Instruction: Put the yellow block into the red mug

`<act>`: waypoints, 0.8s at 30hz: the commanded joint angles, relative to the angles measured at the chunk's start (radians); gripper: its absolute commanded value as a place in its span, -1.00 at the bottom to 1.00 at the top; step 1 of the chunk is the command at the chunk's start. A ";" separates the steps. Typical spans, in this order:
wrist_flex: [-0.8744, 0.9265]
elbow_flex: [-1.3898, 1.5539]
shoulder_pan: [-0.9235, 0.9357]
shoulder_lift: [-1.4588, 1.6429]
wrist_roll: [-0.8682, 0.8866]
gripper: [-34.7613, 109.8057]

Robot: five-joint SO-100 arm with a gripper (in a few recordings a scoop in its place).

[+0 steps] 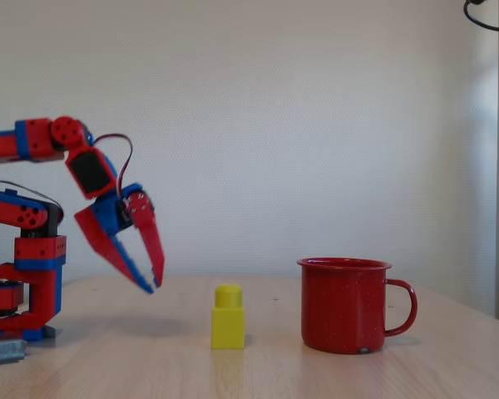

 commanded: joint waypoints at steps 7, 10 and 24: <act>0.104 -0.430 0.032 -0.347 0.044 -0.52; 0.150 -0.555 0.043 -0.465 0.032 -0.52; 0.175 -0.772 0.049 -0.770 0.020 -0.14</act>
